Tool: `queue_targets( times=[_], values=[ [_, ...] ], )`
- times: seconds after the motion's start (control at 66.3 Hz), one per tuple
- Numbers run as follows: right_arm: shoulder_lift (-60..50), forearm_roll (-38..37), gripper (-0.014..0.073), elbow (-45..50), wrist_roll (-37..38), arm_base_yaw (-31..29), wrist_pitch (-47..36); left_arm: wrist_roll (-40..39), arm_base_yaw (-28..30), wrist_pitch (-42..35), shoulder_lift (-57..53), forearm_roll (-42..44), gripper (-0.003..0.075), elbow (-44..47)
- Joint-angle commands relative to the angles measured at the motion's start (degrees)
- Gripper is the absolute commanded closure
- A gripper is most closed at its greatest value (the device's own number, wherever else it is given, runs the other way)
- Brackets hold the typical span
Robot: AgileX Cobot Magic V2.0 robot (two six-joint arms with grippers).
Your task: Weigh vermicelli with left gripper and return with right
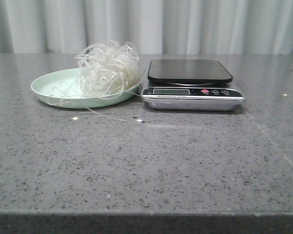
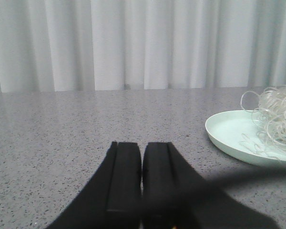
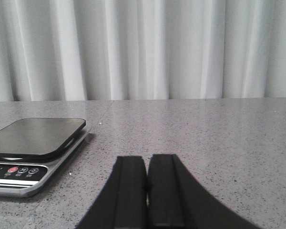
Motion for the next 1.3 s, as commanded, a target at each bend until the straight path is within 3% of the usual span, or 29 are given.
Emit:
queue_targets(
  times=[0.0,0.317,0.407,0.543,0.589,0.815,0.966,1.283],
  values=[
    [-0.8,0.0,0.0429,-0.4,-0.4,-0.1,-4.7,-0.6,-0.1,-4.7,-1.3,0.0,0.0586,0.4],
    [-0.8,0.0,0.0429,-0.4,-0.4,-0.1,-4.7,-0.6,-0.1,-5.5,-1.3,0.0,0.0586,0.4],
    [-0.8,0.0,0.0429,-0.4,-0.4,-0.1,-4.7,-0.6,-0.1,-9.5,-1.3,-0.2,0.0586,0.4],
    [-0.8,0.0,0.0429,-0.4,-0.4,-0.1,-4.7,-0.6,-0.1,-21.9,-1.1,-1.7,0.0586,-0.9],
    [-0.8,0.0,0.0429,-0.4,-0.4,-0.1,-4.7,-0.6,-0.1,-22.3,-1.0,-1.7,0.0586,-1.9],
    [-0.8,0.0,0.0429,-0.4,-0.4,-0.1,-4.7,-0.6,-0.1,-0.2,4.9,-1.7,0.0586,-20.4],
    [-0.8,0.0,0.0429,-0.4,-0.4,-0.1,-4.7,-0.6,-0.1,9.4,12.0,-3.0,0.0586,-29.2],
    [-0.8,0.0,0.0429,-0.4,-0.4,-0.1,-4.7,-0.6,-0.1,7.0,19.8,-4.7,0.0586,-30.7]
  ],
)
